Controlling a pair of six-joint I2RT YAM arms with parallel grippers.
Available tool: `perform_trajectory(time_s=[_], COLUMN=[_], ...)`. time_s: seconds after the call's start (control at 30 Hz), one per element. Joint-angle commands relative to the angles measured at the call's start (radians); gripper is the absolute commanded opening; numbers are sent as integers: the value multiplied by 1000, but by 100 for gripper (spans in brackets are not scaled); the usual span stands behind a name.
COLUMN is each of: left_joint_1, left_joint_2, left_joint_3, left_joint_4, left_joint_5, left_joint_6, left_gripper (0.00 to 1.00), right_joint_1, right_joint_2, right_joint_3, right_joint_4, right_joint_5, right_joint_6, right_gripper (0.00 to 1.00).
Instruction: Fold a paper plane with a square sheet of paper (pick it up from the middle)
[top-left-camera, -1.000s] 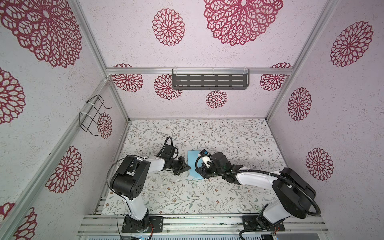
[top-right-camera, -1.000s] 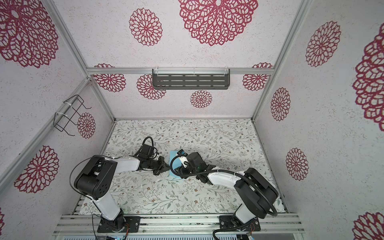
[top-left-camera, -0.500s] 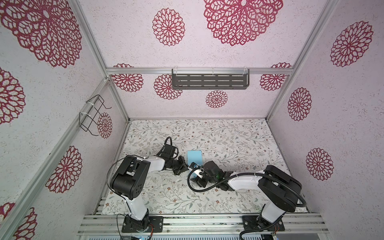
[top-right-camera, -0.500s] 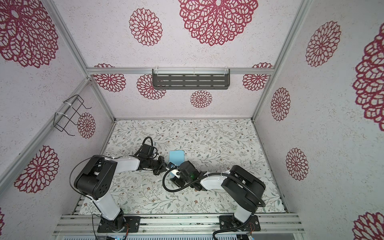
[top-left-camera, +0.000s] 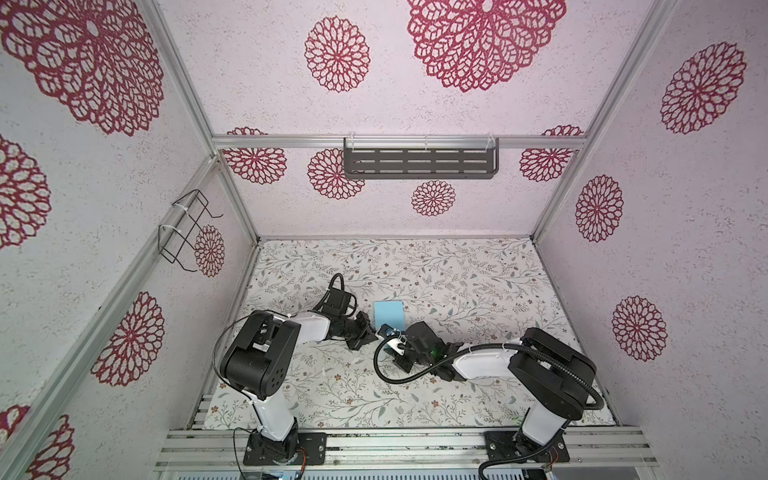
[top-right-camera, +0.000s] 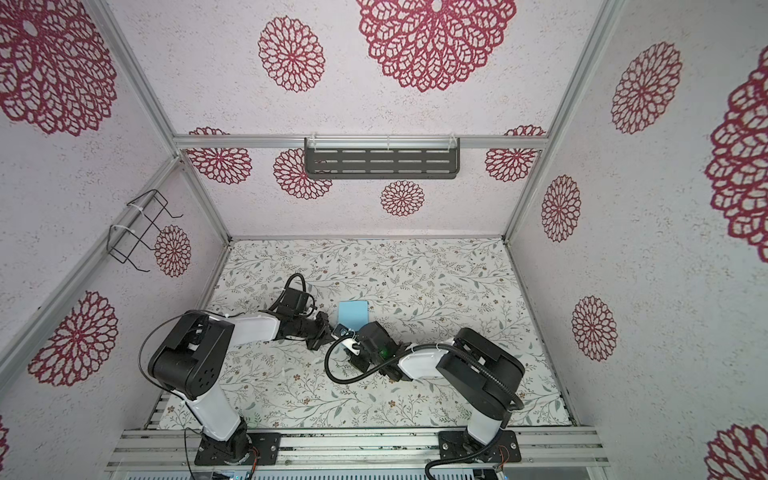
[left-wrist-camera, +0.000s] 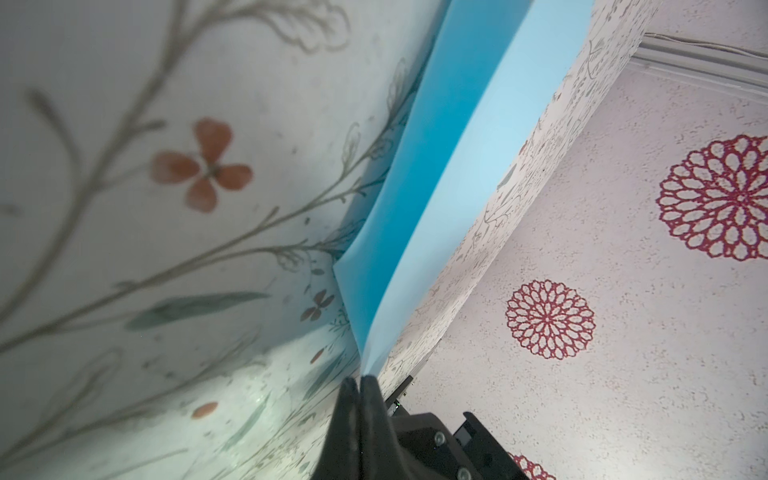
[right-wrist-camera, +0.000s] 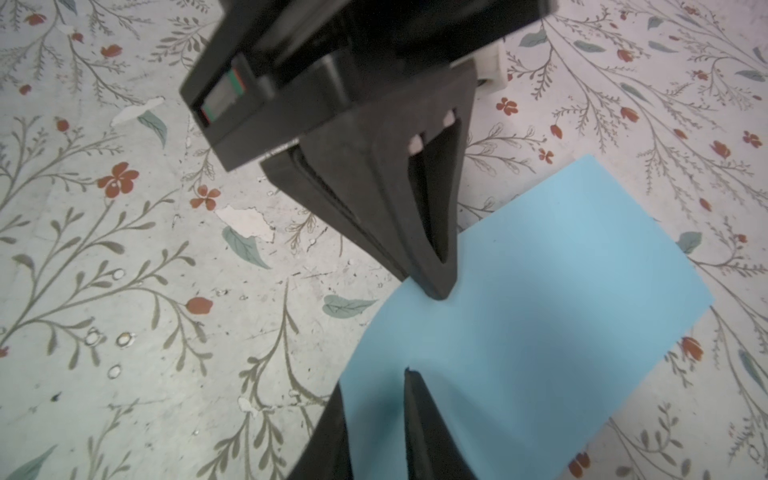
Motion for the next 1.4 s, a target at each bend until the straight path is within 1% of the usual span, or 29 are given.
perform_trajectory(time_s=[0.0,0.03,0.07,0.1,0.17,0.27,0.37,0.43,0.63,0.8,1.13,1.37], left_joint_1=[-3,0,7,17,42,73,70,65,29,8,-28,-34], left_joint_2=[-37,-41,-49,-60,-92,-150,-168,-158,-71,12,145,179], left_joint_3=[17,20,24,29,40,51,92,102,125,173,299,327], left_joint_4=[-21,-34,-53,-79,-132,-168,-228,-220,-182,-188,-344,-427], left_joint_5=[-9,-14,-20,-26,-46,-42,-54,-49,-40,-40,-136,-182], left_joint_6=[1,11,24,45,88,140,203,208,207,225,342,383], left_gripper=[8,11,15,20,27,37,39,39,30,24,15,9], right_joint_1=[2,3,0,1,-3,-7,-18,-25,-45,-53,-70,-98], right_joint_2=[-33,-34,-36,-39,-47,-62,-75,-80,-81,-65,-23,1], right_joint_3=[-10,-11,-13,-15,-20,-28,-39,-49,-74,-63,-17,2], right_joint_4=[49,52,52,47,38,25,27,37,90,76,38,28], right_joint_5=[17,19,24,23,5,-53,-129,-172,-254,-328,-429,-422], right_joint_6=[6,11,18,25,40,76,129,169,256,275,294,320], right_gripper=[17,14,10,7,5,4,4,4,4,5,5,5])
